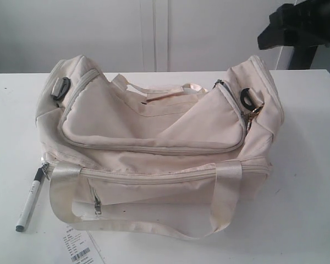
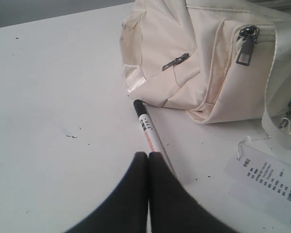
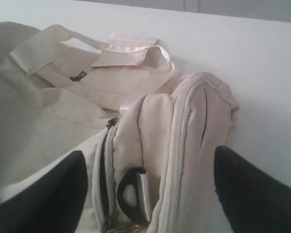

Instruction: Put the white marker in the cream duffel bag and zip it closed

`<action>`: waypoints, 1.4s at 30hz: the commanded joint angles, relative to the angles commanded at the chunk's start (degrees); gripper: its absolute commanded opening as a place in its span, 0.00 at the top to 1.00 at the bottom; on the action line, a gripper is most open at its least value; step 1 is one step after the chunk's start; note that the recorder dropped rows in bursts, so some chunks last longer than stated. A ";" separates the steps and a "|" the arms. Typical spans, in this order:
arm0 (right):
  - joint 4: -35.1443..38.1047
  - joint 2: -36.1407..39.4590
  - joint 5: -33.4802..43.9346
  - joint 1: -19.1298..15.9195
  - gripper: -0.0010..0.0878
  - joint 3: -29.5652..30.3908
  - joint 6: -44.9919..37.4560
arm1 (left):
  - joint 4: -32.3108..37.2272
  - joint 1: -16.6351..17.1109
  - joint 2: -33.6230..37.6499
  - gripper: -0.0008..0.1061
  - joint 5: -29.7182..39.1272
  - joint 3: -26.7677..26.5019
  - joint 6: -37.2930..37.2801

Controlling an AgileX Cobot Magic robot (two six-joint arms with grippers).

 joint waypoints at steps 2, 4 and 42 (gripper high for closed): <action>0.00 2.56 -0.15 0.00 0.20 -2.16 0.00 | 0.00 0.00 0.00 0.99 0.00 0.00 0.00; 0.00 4.69 -0.15 0.00 0.21 -3.87 0.36 | 0.00 0.00 0.00 0.99 0.00 0.00 0.00; 4.83 16.19 -2.80 0.00 0.99 -4.73 0.45 | 0.00 0.00 0.00 0.99 0.00 0.00 0.00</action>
